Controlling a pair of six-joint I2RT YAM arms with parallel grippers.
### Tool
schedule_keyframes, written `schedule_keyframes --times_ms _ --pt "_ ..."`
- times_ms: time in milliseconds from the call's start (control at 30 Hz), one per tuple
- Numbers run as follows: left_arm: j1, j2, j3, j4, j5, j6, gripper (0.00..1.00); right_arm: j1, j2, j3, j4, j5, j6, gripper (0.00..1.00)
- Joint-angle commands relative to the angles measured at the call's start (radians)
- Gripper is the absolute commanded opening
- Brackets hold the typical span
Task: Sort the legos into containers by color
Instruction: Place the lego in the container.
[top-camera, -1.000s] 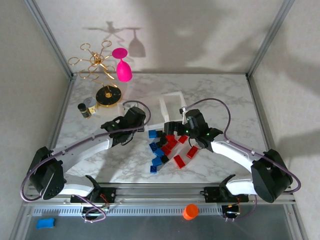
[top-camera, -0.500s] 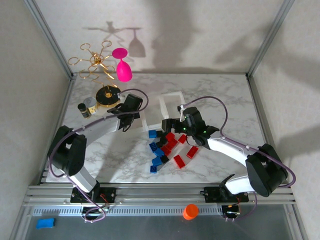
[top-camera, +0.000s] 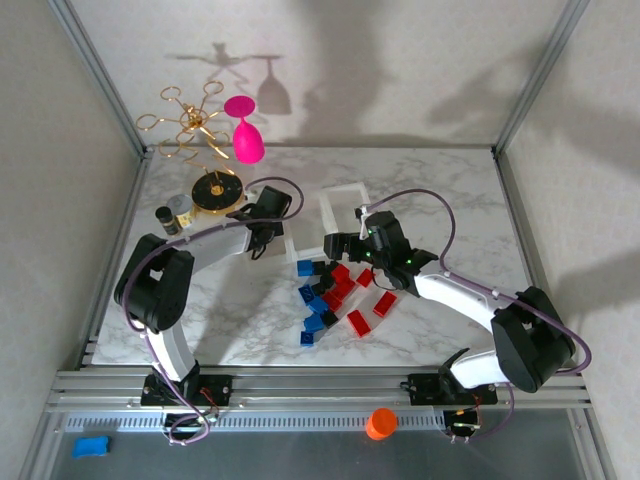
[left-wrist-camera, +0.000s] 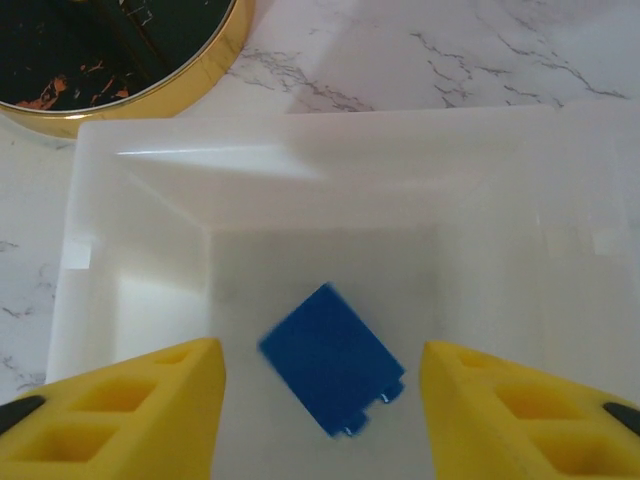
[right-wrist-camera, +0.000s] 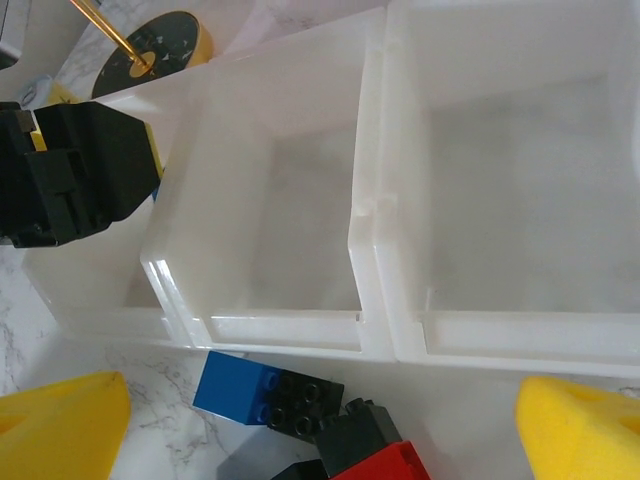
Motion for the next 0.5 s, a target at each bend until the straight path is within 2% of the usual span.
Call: schedule_keyframes --times_ms 0,300,467 --pt "0.002 -0.057 0.009 -0.021 -0.013 0.01 0.56 0.007 -0.029 0.035 -0.003 0.013 -0.017 0.99" --pt "-0.069 -0.201 -0.042 -0.076 -0.001 -0.019 0.59 -0.008 -0.074 0.035 -0.084 0.009 -0.009 0.99" --pt "-0.158 -0.274 -0.09 -0.133 0.019 -0.056 0.61 -0.021 -0.112 0.007 -0.141 0.003 0.015 0.99"
